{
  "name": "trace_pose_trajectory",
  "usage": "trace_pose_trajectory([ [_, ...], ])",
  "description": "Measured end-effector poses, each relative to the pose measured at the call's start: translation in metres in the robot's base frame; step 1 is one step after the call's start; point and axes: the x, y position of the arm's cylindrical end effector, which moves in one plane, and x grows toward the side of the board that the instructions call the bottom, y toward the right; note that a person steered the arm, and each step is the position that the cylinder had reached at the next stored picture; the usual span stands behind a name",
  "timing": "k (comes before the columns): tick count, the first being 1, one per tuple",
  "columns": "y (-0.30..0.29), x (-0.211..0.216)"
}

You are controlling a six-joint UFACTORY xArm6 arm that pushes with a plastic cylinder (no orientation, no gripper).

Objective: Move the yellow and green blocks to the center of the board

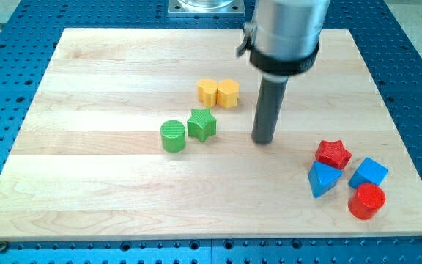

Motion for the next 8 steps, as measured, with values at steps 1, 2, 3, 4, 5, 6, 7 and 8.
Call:
trace_pose_trajectory([
  [1, -0.049, 0.002],
  [2, -0.079, -0.008],
  [3, -0.058, -0.046],
  [4, -0.048, -0.011],
  [5, -0.094, 0.052],
  [6, -0.101, 0.021],
  [7, -0.113, 0.0],
  [8, -0.123, 0.013],
])
